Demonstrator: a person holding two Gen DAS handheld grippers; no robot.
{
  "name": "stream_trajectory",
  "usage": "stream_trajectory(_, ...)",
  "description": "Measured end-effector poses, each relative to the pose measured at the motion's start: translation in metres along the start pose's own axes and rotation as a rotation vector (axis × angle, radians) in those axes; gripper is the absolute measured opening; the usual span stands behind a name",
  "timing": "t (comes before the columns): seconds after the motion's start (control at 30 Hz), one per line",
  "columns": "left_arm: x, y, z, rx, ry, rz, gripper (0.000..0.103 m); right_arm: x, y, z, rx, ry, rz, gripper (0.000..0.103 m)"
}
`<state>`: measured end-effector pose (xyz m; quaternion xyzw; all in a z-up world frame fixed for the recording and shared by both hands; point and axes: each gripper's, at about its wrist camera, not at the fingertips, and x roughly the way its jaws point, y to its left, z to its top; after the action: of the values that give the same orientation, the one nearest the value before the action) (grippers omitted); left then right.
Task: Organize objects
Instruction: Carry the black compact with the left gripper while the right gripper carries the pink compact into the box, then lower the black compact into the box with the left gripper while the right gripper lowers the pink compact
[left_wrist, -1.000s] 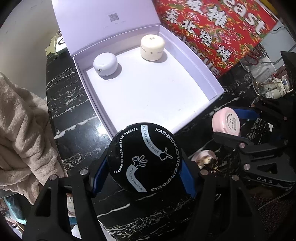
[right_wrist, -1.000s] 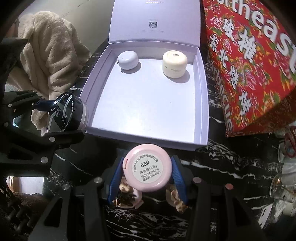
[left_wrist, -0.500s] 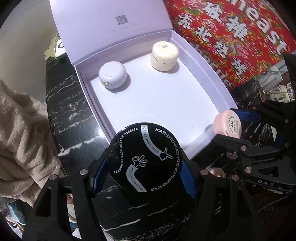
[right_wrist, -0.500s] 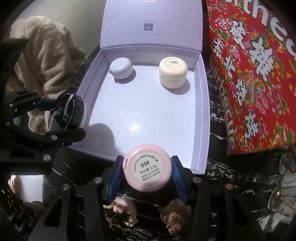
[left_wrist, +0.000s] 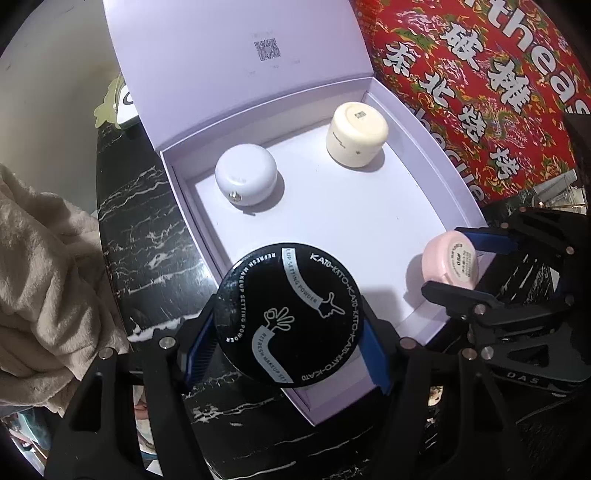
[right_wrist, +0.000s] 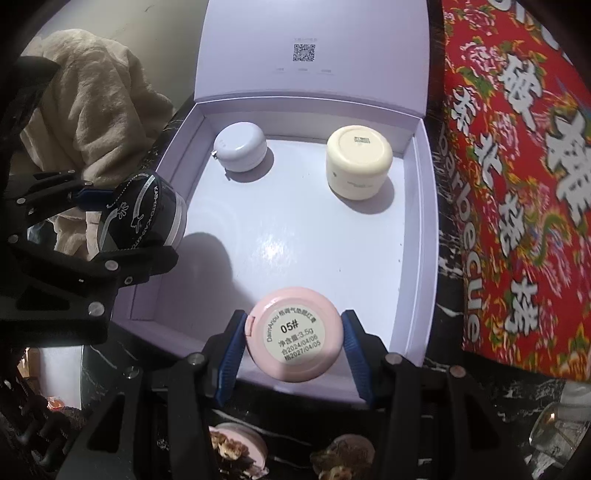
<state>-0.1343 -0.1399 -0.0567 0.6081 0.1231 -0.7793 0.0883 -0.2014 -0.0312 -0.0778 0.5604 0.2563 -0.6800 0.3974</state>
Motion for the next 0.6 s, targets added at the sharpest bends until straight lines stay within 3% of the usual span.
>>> stream_trajectory(0.6,0.001,0.011,0.04,-0.03,-0.066,-0.029,0.067,0.019,-0.017,0.031,0.011,-0.013,0.016,0.052)
